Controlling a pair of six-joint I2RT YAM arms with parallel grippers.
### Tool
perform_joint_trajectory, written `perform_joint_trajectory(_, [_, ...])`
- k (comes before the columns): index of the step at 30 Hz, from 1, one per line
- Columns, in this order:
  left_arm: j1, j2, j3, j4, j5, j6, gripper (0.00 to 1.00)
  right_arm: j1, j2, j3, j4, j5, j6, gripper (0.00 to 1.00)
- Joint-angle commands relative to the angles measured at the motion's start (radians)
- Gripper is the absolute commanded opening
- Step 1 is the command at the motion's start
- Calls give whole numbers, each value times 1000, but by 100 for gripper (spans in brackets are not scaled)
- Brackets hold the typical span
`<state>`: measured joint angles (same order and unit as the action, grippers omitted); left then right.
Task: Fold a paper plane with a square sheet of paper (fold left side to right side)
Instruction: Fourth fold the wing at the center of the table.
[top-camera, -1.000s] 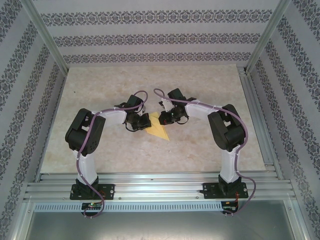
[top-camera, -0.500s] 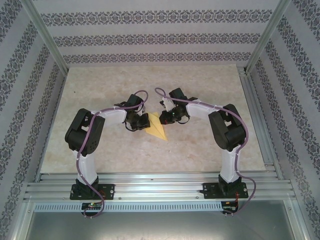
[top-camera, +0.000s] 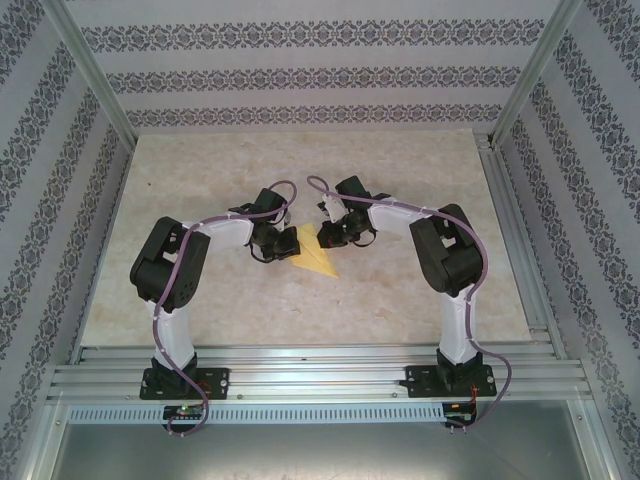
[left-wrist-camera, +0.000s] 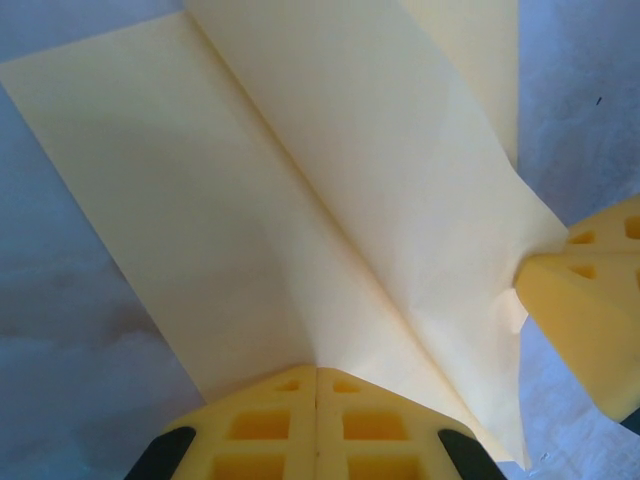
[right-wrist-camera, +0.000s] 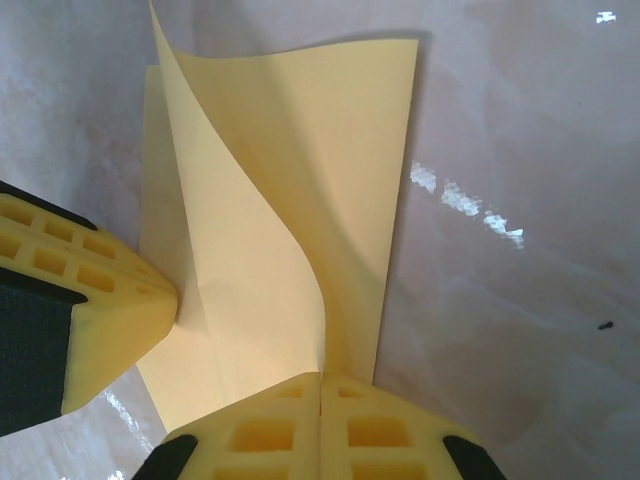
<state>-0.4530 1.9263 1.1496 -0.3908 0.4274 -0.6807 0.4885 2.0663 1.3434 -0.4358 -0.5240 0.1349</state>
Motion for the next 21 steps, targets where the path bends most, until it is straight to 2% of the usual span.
perform_joint_trajectory(1, [-4,26,16,-28,-30,26,1,-4,16,29,8,15,-18,0])
perform_joint_trajectory(21, [-8,36,18,-37,-50,35,0,10,60,89,-21,12,-29,0])
